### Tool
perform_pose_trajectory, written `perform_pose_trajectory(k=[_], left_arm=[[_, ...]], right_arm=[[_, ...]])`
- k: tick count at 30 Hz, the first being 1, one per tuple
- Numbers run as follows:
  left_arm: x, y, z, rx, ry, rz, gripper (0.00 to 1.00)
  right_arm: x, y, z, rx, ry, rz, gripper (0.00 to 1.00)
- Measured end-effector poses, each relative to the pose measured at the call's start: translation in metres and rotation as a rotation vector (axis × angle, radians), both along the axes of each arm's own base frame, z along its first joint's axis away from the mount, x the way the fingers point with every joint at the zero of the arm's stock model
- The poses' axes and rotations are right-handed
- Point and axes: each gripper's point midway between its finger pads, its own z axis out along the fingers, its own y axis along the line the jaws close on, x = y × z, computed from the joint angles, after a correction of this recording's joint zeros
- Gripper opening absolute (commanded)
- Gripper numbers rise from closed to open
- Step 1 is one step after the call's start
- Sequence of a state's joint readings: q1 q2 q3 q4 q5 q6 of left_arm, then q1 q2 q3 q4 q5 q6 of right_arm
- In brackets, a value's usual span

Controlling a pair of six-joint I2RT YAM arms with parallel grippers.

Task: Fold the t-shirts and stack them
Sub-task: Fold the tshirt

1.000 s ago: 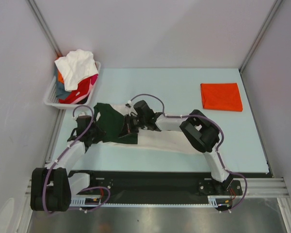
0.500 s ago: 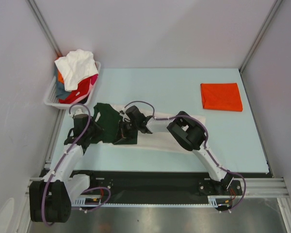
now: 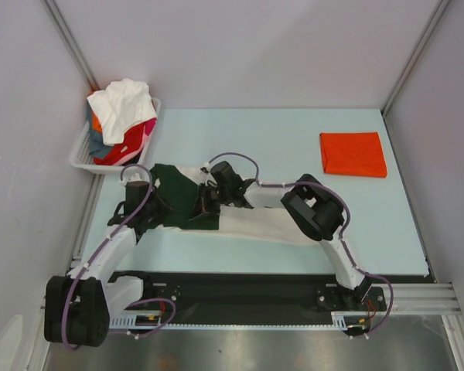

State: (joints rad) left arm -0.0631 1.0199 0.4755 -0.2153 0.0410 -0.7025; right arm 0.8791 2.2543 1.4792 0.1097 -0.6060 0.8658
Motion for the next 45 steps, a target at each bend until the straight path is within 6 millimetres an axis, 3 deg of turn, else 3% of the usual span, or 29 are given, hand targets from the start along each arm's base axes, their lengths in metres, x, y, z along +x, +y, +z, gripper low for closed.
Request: perform_pose_trajectory(k=[3, 6, 10, 13, 15, 21, 25, 29, 32, 35, 38, 42, 45], left_arm=[[-0.002, -0.017, -0.002, -0.007, 0.005, -0.054, 0.22], [-0.004, -0.033, -0.004, -0.021, 0.008, -0.101, 0.22], [-0.005, -0.037, -0.016, -0.032, 0.029, -0.108, 0.22], [-0.012, -0.029, -0.04, -0.044, 0.092, -0.085, 0.19], [-0.015, -0.024, -0.052, -0.083, 0.132, -0.049, 0.18], [-0.015, -0.017, -0.044, -0.078, 0.113, -0.007, 0.22], [-0.013, -0.006, -0.018, -0.038, 0.043, 0.035, 0.27], [0.01, -0.003, 0.018, -0.026, -0.048, 0.046, 0.26], [0.038, -0.008, 0.041, -0.041, -0.1, 0.036, 0.24], [0.067, -0.016, 0.047, -0.054, -0.109, 0.02, 0.23], [0.094, -0.027, 0.04, -0.056, -0.084, 0.005, 0.22], [0.127, -0.046, 0.022, -0.049, -0.039, -0.024, 0.2], [0.15, -0.057, 0.002, -0.044, -0.005, -0.029, 0.19]], right_arm=[[0.007, -0.015, 0.018, 0.021, -0.025, -0.019, 0.0], [0.012, -0.032, 0.022, 0.02, -0.034, -0.04, 0.0], [0.007, -0.053, 0.001, -0.027, -0.014, -0.045, 0.0], [-0.005, -0.069, -0.022, -0.084, 0.026, -0.045, 0.0], [-0.006, -0.072, -0.024, -0.081, 0.036, -0.043, 0.0], [0.0, -0.081, -0.02, -0.093, -0.003, -0.051, 0.01], [0.014, -0.092, -0.008, -0.107, -0.034, -0.082, 0.02], [0.047, -0.096, 0.014, -0.08, -0.08, -0.131, 0.01], [0.078, -0.097, 0.036, -0.044, -0.127, -0.177, 0.01], [0.109, -0.096, 0.059, 0.001, -0.176, -0.216, 0.01], [0.137, -0.092, 0.071, 0.034, -0.215, -0.244, 0.01], [0.162, -0.083, 0.056, 0.039, -0.212, -0.26, 0.0], [0.17, -0.085, 0.018, -0.001, -0.157, -0.278, 0.0]])
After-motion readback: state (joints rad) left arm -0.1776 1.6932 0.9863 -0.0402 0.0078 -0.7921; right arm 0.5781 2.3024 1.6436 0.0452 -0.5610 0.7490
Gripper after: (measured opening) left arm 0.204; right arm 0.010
